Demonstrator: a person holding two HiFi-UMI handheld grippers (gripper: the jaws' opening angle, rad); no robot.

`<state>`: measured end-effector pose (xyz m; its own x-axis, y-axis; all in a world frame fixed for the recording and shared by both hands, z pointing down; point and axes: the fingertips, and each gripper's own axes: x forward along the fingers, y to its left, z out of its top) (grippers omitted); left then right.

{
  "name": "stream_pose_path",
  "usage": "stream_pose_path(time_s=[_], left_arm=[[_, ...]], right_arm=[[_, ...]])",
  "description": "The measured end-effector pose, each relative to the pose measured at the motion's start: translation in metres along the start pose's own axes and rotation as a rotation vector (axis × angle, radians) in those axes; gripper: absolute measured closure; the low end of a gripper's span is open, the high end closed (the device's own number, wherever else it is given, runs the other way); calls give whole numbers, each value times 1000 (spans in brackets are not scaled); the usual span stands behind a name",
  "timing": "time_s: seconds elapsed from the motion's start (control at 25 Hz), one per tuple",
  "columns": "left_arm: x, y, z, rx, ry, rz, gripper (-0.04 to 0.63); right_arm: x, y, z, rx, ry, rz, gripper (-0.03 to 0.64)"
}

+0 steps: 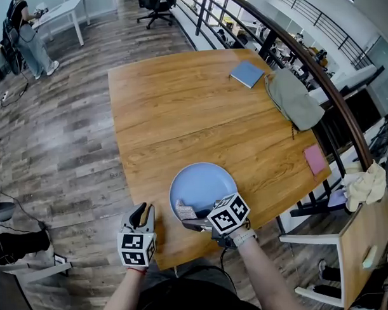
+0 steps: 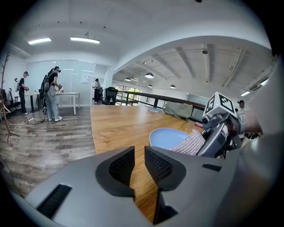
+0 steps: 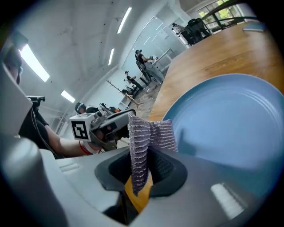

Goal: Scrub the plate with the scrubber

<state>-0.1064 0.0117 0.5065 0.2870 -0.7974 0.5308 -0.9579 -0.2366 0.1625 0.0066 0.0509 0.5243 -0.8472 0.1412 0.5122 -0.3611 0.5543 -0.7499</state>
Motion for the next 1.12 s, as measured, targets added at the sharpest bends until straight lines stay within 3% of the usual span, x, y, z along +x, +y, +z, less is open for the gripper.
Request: stream_pose_path(time_s=[0.28,0.52,0.8,1.0,1.08,1.12], left_arm=[[0,-6,5,11,-6,-7,528],[2,-10,11,24,-12,-12,528],[9,-14,23,35,-27,-34,528],[13,-23,37,47,-66,-95,528],[12,-25,45,50,-97,-116,598],[12,-26,50,48,-114,-125,598]], right_arm=[[-20,-3,20,212,-261,135,534],[-40,-9,24,264,-380,152,535],[-69,2,38,177,-507,114,535],[-98,8,49,24,-578,-18,535],[-110,11,52,-36,-604,-83,535],[-117,12,53,-65,-617,-119,535]])
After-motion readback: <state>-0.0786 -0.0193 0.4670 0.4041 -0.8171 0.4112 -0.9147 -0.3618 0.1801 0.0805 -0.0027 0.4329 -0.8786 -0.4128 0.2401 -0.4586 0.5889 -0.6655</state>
